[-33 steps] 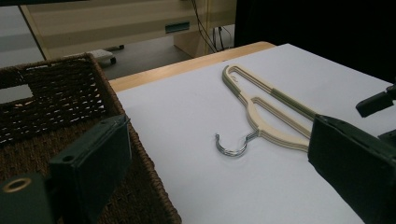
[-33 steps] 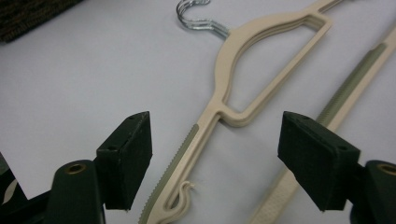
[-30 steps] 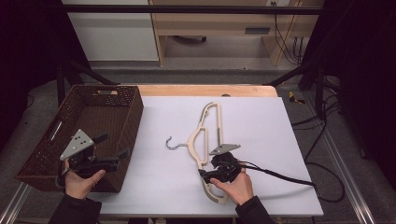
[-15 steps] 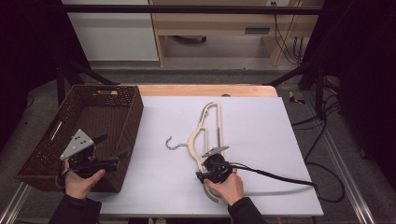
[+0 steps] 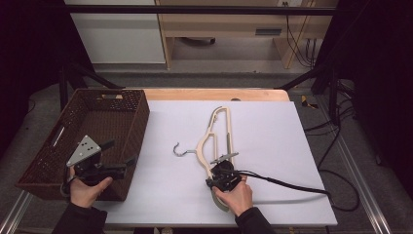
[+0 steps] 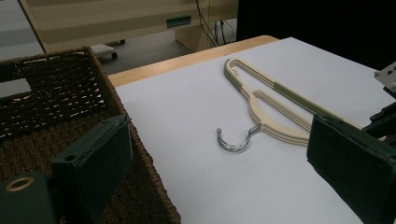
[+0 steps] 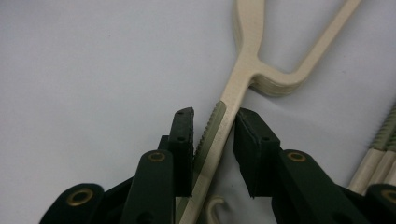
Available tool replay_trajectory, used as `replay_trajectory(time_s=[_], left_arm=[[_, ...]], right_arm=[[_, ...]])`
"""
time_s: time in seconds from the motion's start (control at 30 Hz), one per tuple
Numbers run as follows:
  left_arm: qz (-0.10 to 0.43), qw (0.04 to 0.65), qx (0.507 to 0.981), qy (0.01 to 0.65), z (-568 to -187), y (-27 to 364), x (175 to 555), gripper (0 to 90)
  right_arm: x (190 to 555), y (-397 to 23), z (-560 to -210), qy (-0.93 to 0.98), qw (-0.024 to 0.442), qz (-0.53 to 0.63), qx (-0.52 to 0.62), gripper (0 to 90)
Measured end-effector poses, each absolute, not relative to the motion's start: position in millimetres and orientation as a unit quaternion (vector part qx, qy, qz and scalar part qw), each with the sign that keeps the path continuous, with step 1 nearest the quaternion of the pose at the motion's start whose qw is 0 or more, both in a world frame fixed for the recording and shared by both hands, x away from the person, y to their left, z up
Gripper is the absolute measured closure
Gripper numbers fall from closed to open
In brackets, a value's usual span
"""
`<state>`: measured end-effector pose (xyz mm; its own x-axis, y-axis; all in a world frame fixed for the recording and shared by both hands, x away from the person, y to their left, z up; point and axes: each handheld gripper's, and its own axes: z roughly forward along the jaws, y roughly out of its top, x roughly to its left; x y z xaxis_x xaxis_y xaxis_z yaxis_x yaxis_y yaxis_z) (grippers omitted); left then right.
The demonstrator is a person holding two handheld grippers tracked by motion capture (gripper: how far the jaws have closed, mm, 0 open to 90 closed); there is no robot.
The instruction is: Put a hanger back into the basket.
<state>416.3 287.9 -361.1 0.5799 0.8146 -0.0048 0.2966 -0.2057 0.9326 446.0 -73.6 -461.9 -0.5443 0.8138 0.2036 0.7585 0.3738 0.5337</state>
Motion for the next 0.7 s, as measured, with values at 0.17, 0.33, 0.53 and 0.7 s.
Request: replay_trajectory(time_s=[0.17,0.33,0.53,0.7], left_arm=[[0.258,0.503,0.733,0.378,-360,289,416,6.6],[0.258,0.502,0.733,0.378,-361,289,416,6.6],[0.258,0.503,0.733,0.378,-360,288,416,6.6],[0.258,0.503,0.734,0.376,-360,287,415,6.7]], right_arm=[[446,-76,-460,0.82,0.041,0.3,0.486,71.3],[445,-77,-455,0.812,0.029,0.298,0.501,72.2],[445,-80,-453,0.815,0.029,0.305,0.491,75.7],[444,-83,-447,0.81,0.017,0.319,0.492,79.9]])
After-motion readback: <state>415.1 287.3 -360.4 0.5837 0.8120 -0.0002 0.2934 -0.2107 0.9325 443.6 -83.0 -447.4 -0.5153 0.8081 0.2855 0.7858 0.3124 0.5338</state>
